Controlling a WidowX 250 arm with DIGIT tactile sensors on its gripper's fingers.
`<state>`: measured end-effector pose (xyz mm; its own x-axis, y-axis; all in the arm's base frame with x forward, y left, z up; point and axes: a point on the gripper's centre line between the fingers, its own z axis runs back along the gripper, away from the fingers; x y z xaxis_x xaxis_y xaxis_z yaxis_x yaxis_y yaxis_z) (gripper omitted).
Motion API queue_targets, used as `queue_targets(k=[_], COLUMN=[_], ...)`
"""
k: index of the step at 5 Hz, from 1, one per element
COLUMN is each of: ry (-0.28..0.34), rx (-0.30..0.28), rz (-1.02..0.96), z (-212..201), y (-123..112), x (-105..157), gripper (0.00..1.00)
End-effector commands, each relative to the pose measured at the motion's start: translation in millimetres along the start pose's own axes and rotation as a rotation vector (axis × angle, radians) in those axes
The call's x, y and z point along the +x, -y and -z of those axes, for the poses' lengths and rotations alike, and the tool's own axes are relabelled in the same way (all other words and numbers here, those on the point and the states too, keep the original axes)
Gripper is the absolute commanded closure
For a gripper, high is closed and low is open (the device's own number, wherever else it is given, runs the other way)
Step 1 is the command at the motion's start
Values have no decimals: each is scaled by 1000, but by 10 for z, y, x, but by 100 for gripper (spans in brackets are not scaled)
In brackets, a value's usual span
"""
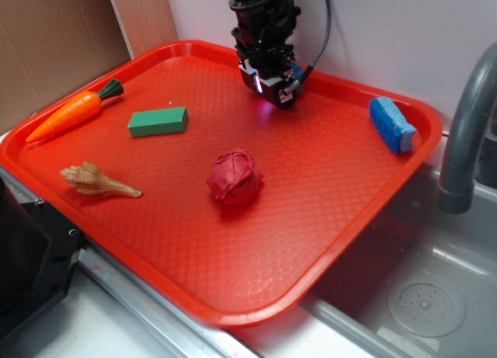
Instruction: Grab the blue ball.
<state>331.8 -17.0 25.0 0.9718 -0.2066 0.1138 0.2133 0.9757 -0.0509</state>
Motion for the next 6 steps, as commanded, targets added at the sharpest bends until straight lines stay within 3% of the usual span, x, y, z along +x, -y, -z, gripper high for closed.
queue_targets(k=[1,2,3,4,5,6], ry=[140,109,13,15,27,-24], rx=[50,-44,-81,-26,119,135], rz=[-74,-182,-356,-502,-725,-798], z=[-1174,-1522,-1706,-1897,-2066,-2010], y=[81,-3,-26,-17,-1,-66], x=[-509,-797,-976,-1113,-1224,-1212], gripper=[100,100,100,100,100,100])
